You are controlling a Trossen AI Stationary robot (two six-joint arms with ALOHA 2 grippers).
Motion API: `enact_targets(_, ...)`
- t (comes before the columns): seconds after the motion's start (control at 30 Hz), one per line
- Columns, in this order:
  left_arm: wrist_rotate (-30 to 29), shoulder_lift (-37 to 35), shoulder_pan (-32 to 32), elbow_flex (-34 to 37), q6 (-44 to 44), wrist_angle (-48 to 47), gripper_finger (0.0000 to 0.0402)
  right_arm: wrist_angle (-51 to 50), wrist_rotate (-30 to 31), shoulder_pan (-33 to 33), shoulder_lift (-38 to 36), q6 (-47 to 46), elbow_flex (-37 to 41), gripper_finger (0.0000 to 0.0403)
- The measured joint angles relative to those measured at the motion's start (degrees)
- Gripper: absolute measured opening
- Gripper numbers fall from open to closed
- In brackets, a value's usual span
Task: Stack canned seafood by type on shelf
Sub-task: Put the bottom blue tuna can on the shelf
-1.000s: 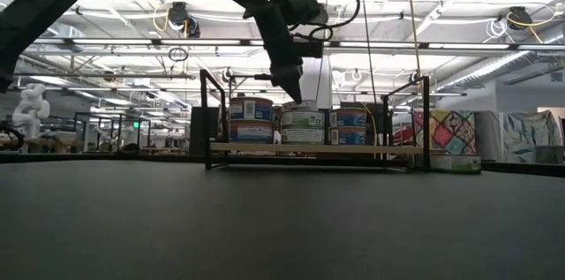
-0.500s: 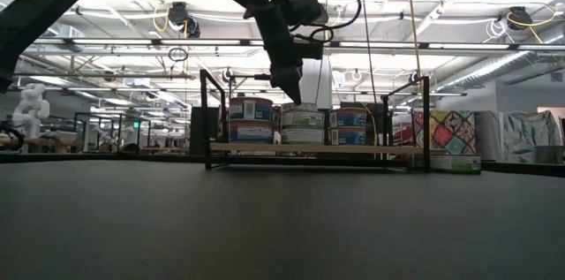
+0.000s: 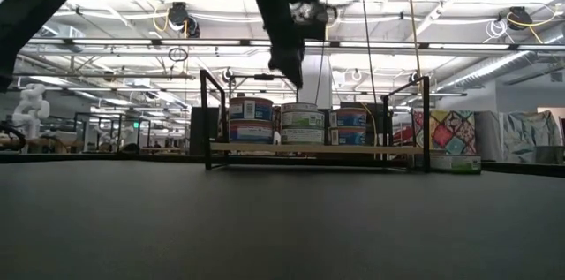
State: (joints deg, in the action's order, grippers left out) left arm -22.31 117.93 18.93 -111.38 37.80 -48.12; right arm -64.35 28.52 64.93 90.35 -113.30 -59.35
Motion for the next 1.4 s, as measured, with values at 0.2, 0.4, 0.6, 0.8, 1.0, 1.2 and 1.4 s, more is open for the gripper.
enact_targets(0.2,1.48,-6.92,-1.89,-0.26,-5.22,-6.29,0.0091,-0.25,0.41,0.00,0.00,0.44,0.00,0.0000)
enact_targets(0.4,8.96,-15.36,-2.72,0.39,-13.50,-11.52,0.0088,-0.49,4.97,-0.04,0.02,3.21,0.00,0.0000)
enact_targets(0.6,19.38,-24.82,-2.87,9.62,-19.09,-20.86,0.0086,-0.68,10.42,-1.25,-0.02,6.95,0.00,0.0000)
enact_targets(0.8,19.37,-39.36,-2.88,35.42,-23.83,-4.42,0.0086,-0.68,15.72,-3.06,0.00,11.46,0.00,0.0000)
enact_targets(1.0,26.74,-51.64,-6.55,63.78,-31.12,26.17,0.0086,-1.52,16.63,-7.34,0.00,12.83,0.00,0.0000)
enact_targets(1.2,29.57,-54.08,-14.35,87.86,-41.15,66.40,0.0086,-2.73,16.33,-13.63,0.00,19.14,0.00,0.0000)
enact_targets(1.4,18.04,-50.29,-22.08,99.22,-44.79,100.93,0.0086,-2.47,13.59,-22.09,-0.49,26.01,0.00,0.0000)
